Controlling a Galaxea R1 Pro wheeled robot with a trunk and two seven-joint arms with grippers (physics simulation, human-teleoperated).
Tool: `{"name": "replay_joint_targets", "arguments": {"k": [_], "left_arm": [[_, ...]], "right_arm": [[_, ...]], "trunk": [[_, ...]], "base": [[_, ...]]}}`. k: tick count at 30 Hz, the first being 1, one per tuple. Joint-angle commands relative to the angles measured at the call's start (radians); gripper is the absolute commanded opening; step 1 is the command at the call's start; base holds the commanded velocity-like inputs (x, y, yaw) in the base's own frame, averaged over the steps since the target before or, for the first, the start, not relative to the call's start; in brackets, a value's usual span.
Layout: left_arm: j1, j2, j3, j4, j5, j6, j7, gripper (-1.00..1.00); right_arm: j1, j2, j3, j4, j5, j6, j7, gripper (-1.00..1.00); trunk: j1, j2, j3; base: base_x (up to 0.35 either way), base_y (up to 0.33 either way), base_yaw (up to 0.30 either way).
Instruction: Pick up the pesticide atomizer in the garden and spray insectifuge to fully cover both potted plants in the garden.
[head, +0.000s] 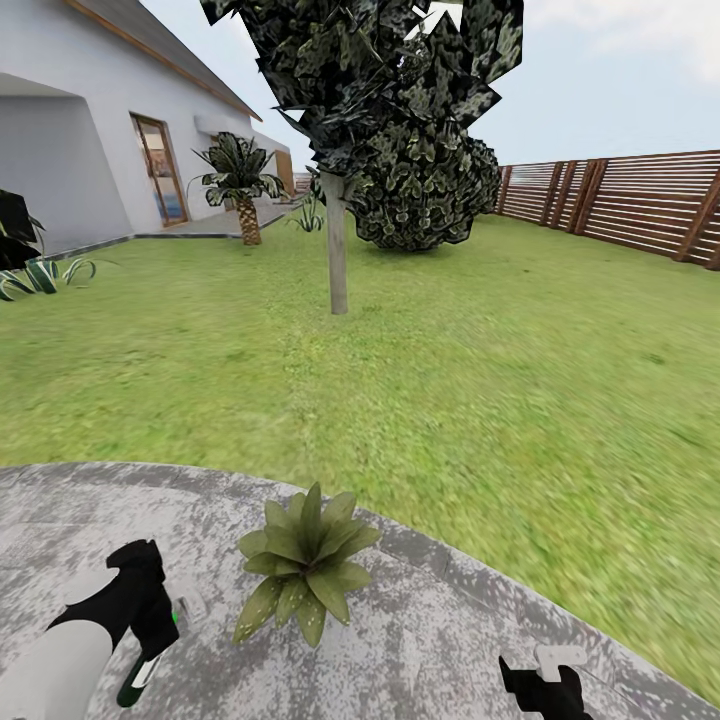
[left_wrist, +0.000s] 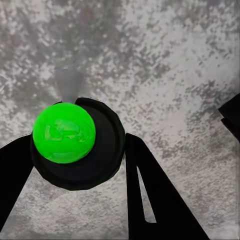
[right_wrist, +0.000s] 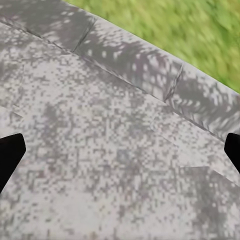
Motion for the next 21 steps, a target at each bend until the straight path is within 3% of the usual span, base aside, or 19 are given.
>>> {"name": "replay_joint_targets", "arguments": {"k": [1,6,11,14,19,21], "left_arm": [[0.000,0.002,0.005,0.000,-0.003,0.010,-0.006,-1.00],[-0.006,-0.006,0.017,-0.011,0.008,0.016,0.028,-1.00],[-0.019,-0.055,0.017,-0.016,0.010,0.026,0.046,-1.00],[-0.020,-0.064,0.017,-0.016,0.010,0.026,0.047,-1.00],[-0.007,-0.043,0.017,-0.011,0.009,0.015,0.052,-1.00],[-0.005,-0.007,0.018,-0.003,0.014,0.013,0.063,-1.00]], "right_arm": [[-0.001,0.001,-0.009,-0.002,0.005,-0.003,0.008,1.00],[-0.001,0.001,-0.009,-0.002,0.005,-0.003,0.008,1.00],[-0.001,0.001,-0.009,-0.002,0.005,-0.003,0.008,1.00],[-0.001,0.001,-0.009,-0.002,0.005,-0.003,0.008,1.00],[-0.001,0.001,-0.009,-0.002,0.005,-0.003,0.008,1.00],[-0.001,0.001,-0.009,-0.002,0.005,-0.003,0.008,1.00]], "trunk": [[0.000,0.000,-0.001],[0.000,0.000,-0.001],[0.000,0.000,-0.001],[0.000,0.000,-0.001],[0.000,0.000,-0.001],[0.000,0.000,-0.001]], "base": [[0.000,0.000,0.000],[0.000,0.000,0.000],[0.000,0.000,0.000],[0.000,0.000,0.000],[0.000,0.000,0.000],[0.000,0.000,0.000]]}}
